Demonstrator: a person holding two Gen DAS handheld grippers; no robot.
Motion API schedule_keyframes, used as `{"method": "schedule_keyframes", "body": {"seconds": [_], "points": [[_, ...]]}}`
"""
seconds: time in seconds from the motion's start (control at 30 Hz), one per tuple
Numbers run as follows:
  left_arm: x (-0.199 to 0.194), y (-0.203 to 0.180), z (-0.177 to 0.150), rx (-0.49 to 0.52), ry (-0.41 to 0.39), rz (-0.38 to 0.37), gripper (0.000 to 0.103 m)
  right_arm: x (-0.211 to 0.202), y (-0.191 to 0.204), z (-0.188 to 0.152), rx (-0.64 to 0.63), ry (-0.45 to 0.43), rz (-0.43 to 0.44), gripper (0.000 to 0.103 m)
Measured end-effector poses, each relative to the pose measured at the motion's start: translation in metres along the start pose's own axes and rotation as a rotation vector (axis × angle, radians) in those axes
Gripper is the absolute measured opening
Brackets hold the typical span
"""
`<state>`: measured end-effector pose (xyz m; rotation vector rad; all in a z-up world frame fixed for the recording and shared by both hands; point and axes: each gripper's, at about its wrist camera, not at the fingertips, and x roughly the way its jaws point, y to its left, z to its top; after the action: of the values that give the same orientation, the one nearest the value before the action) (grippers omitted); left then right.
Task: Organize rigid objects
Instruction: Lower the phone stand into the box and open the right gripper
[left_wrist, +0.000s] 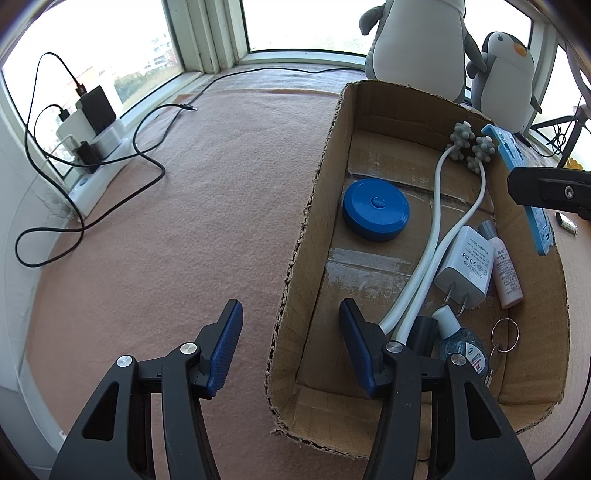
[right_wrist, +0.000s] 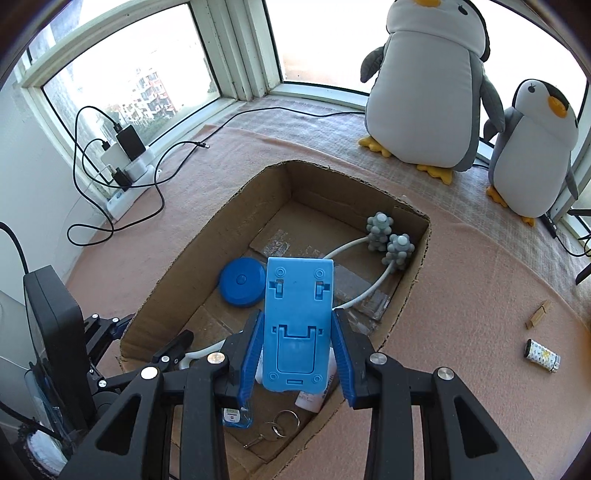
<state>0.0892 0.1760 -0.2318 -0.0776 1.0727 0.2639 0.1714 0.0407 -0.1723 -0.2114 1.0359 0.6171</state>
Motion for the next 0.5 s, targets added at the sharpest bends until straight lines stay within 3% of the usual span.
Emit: {"method": "schedule_keyframes", "body": {"seconds": [0.27, 0.4, 0.5], "points": [[-0.0003, -0.0002, 0.0008, 0.003, -0.001, 0.003, 0.054, 0.0067, 0.0051, -0.0017, 0.003, 0.003, 0.031, 0.034], [-0.0001, -0.0001, 0.0007, 0.003, -0.001, 0.004, 0.054, 0.0030, 0.0061, -0.0008, -0.002, -0.019, 0.053, 0.051], [-0.0003, 0.0004, 0.0005, 0.004, -0.001, 0.005, 0.054, -0.0025, 0.0051, -0.0004, -0.002, -0.041, 0.071, 0.052]]}}
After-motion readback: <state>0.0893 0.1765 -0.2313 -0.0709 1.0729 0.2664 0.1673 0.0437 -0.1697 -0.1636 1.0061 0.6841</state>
